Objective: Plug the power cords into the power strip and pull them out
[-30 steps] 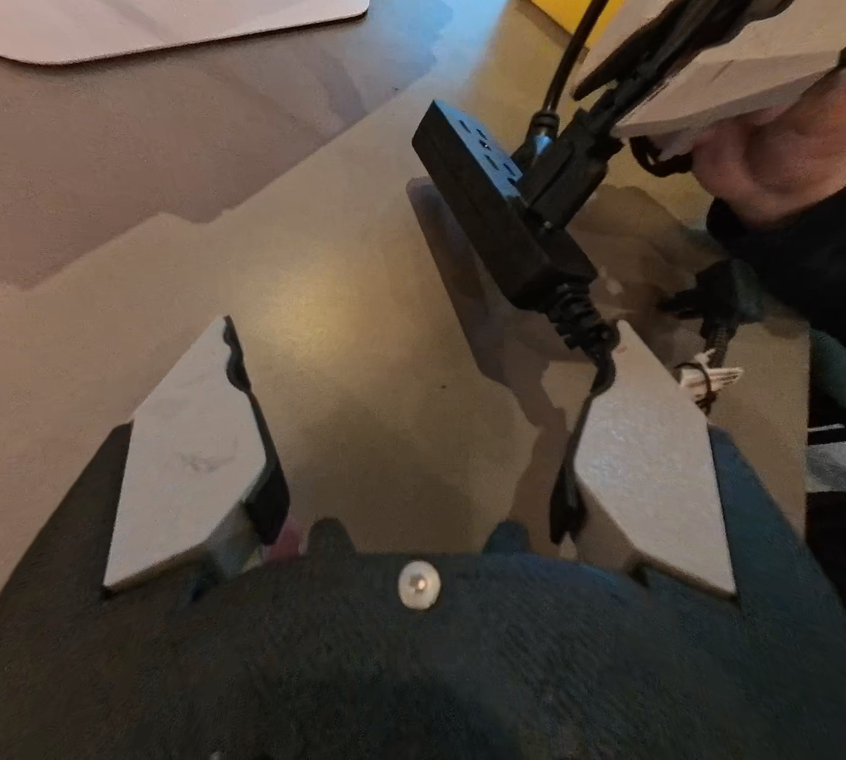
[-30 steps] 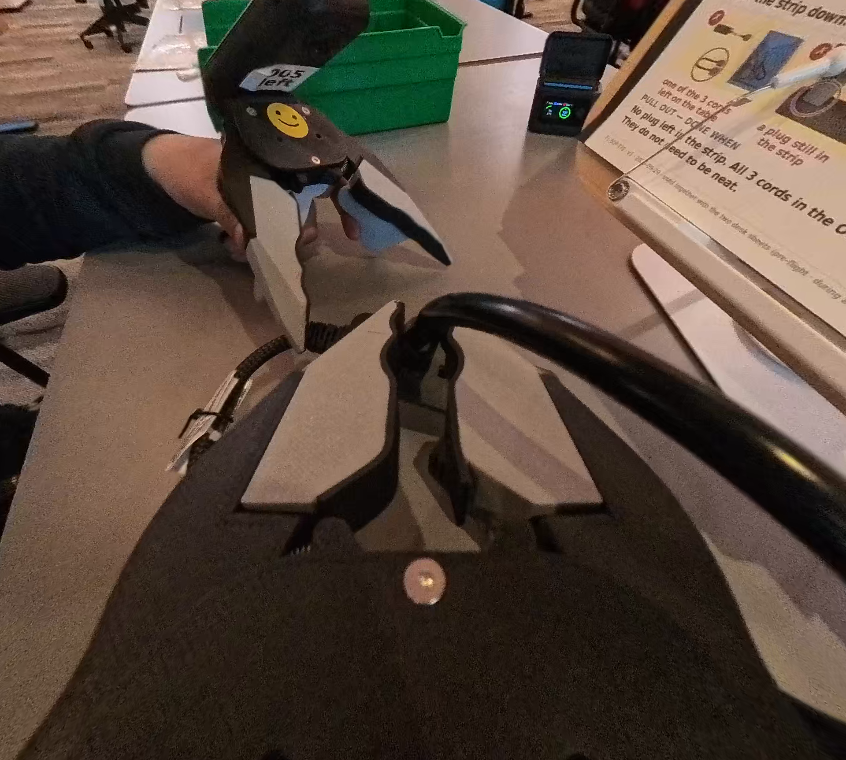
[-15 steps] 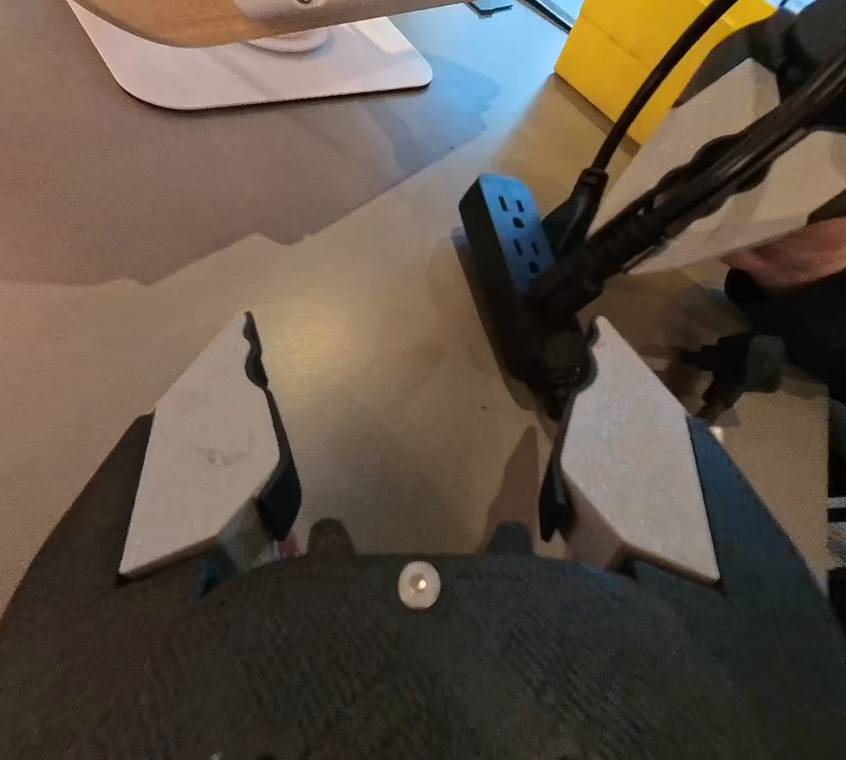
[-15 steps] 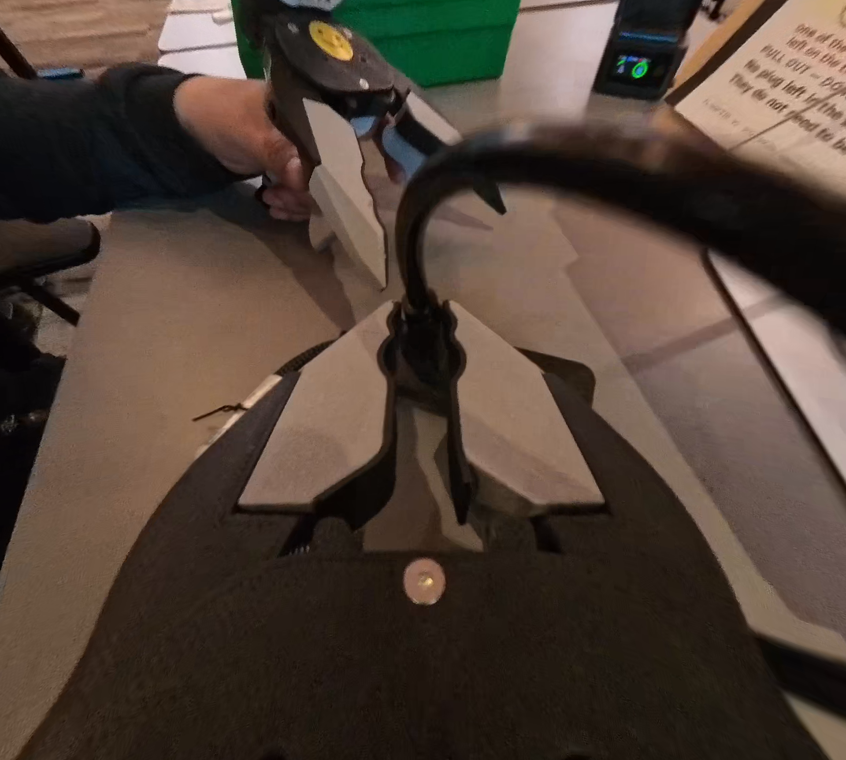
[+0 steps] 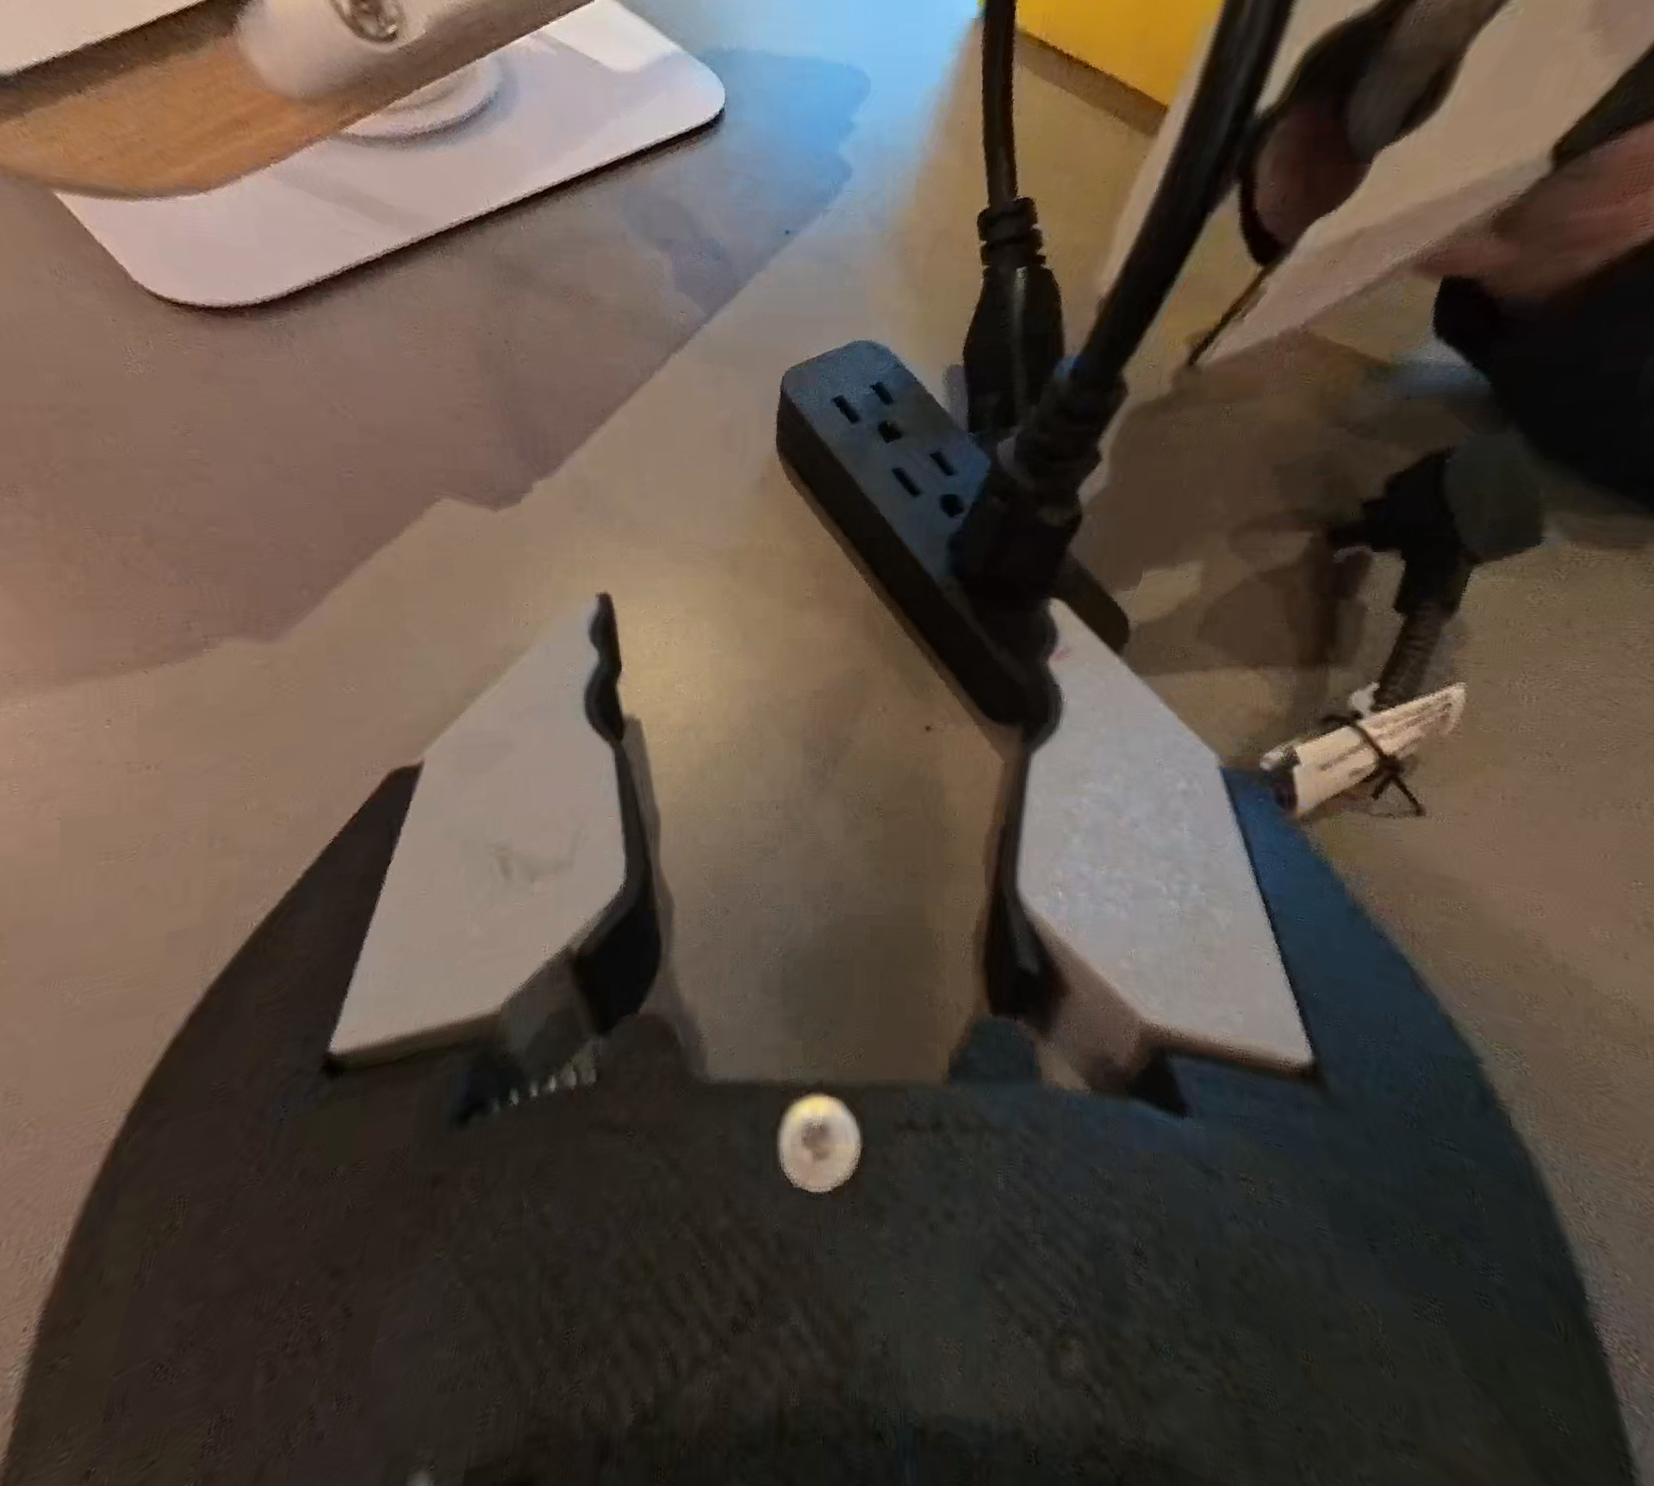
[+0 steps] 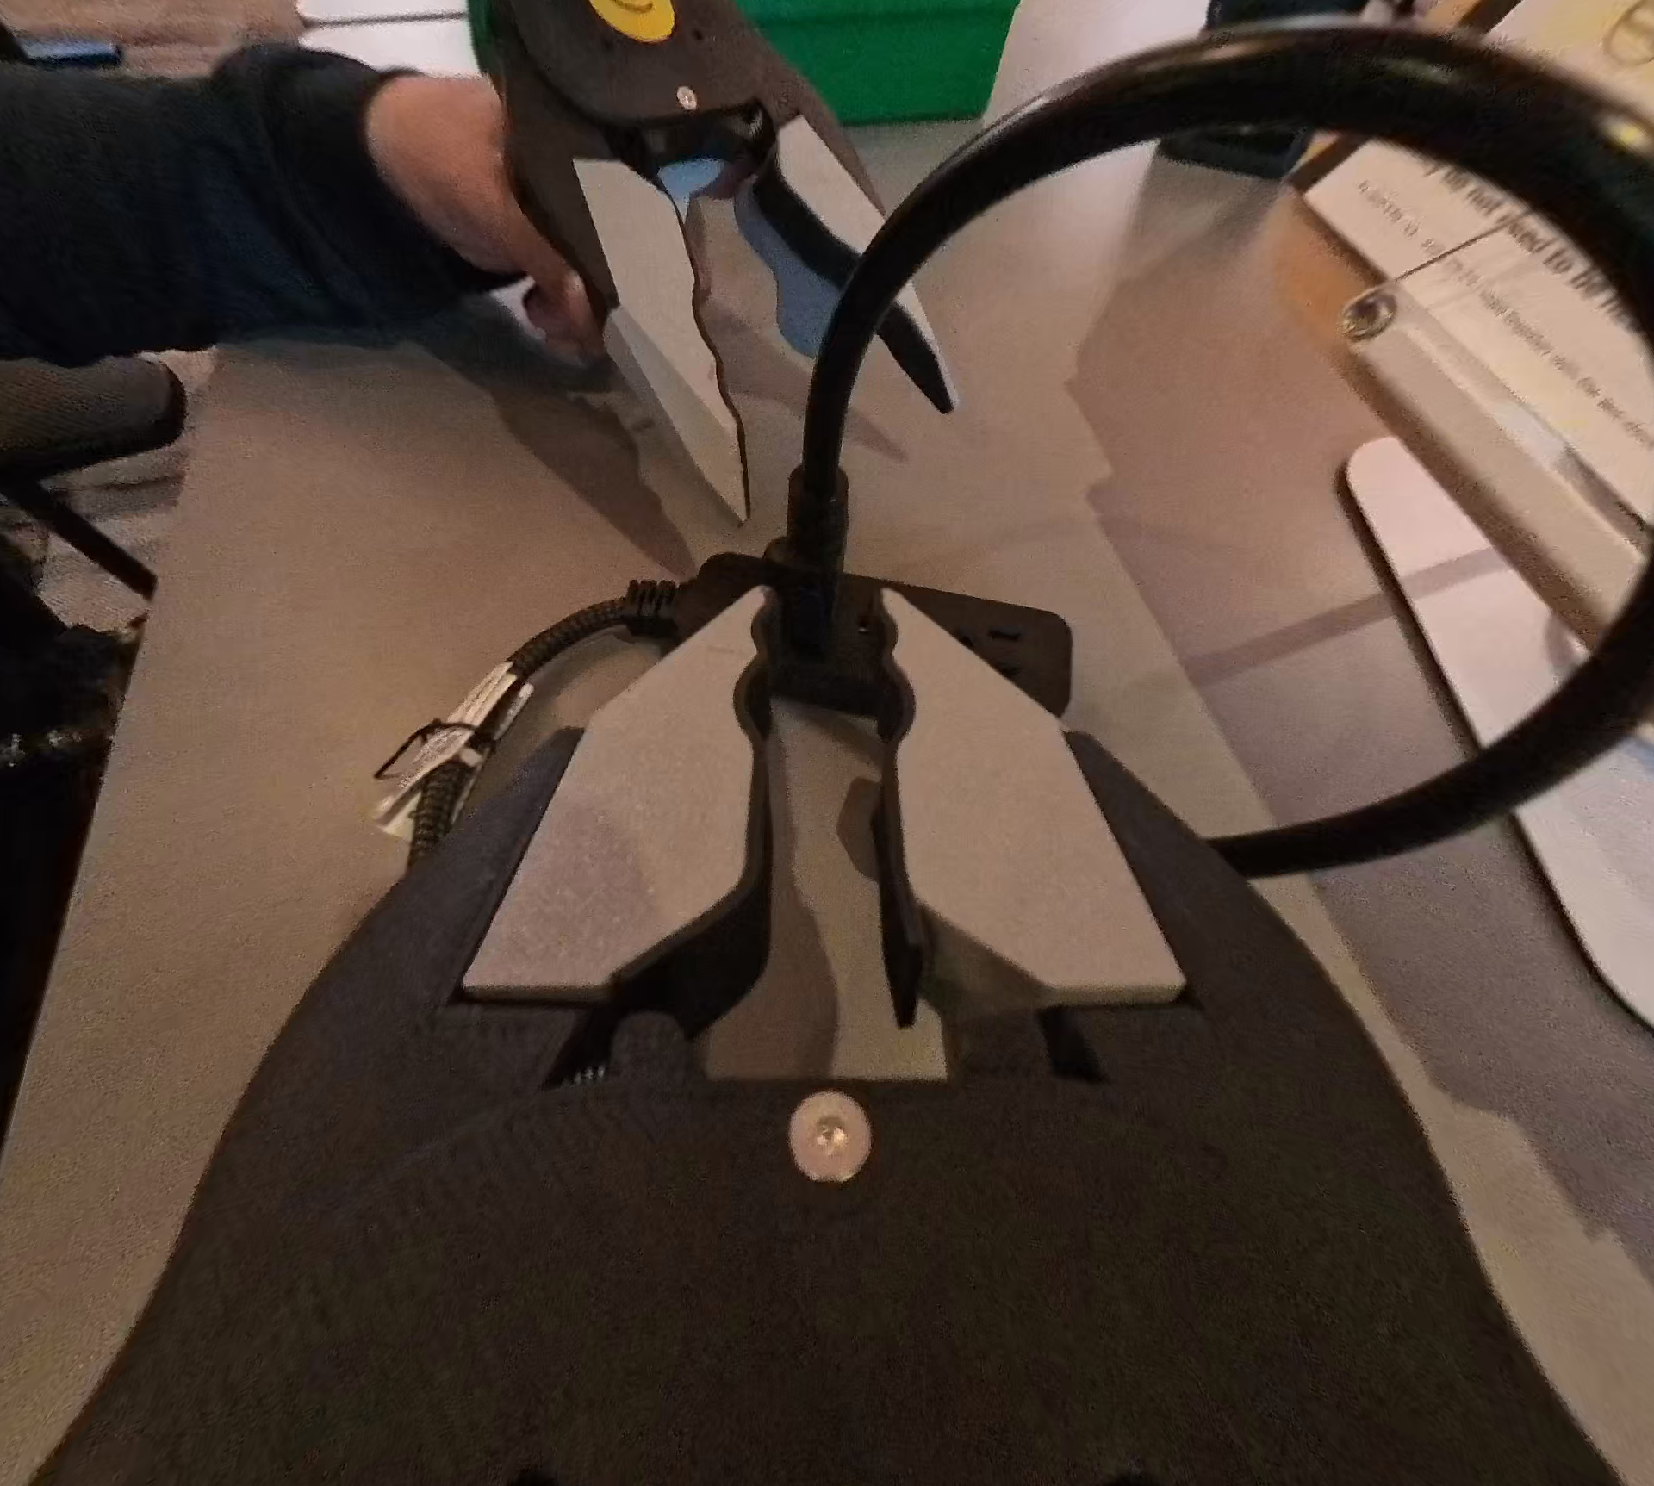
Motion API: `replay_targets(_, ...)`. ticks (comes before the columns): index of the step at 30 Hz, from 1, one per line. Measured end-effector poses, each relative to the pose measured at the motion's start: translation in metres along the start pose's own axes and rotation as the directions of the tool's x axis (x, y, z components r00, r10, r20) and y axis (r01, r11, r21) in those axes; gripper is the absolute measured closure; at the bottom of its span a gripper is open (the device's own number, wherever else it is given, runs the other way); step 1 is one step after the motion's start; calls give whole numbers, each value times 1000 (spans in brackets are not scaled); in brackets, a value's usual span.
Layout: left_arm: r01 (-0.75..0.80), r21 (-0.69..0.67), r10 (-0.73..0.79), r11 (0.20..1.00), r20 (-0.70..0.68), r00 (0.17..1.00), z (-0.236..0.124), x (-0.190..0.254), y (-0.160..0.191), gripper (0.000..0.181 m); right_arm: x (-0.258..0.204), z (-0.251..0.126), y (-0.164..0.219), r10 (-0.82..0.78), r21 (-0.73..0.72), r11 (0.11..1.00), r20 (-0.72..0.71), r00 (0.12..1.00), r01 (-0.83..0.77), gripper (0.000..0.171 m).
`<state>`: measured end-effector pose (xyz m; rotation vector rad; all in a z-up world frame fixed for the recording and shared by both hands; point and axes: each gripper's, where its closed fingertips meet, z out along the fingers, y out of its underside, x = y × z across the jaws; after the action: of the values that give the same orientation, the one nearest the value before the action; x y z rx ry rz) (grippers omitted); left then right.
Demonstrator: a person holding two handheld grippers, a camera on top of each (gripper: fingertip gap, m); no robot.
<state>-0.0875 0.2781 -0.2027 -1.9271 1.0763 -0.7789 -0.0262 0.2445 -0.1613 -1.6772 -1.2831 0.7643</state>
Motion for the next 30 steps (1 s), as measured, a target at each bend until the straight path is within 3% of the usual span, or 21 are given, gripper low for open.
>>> replay_targets(2,-82,3,82,997,18,996,-3,0,-2,115,1,-9,-6,-22,41,999,-14,1000,22,154)
replay_targets(6,-229,80,212,970,179,961,-14,-20,-20,152,5,-22,-18,-73,136,987,-68,995,82,155)
replay_targets(9,-233,159,192,959,238,952,-25,-27,-33,181,8,-18,-20,-27,188,981,-49,998,35,150)
replay_targets(14,-14,318,-9,948,70,998,-38,-24,-46,181,11,-6,-11,44,158,987,-61,997,-34,132)
replay_targets(18,101,364,-108,926,-1,994,-46,-34,-47,181,9,-3,-7,23,140,990,-100,995,-9,132)
replay_targets(23,104,363,-110,926,-5,994,-46,-34,-46,177,6,1,-2,1,104,995,-106,994,10,133)
replay_targets(27,13,287,-17,958,13,1000,-34,-21,-36,167,-16,-3,-14,-83,130,988,-52,995,90,140)
replay_targets(29,-25,212,21,977,22,1000,-23,-13,-26,153,-30,-6,-26,-139,169,975,-33,990,142,145)
replay_targets(30,-21,179,18,984,17,1000,-17,-9,-22,136,-36,-8,-32,-160,198,967,-28,987,162,148)
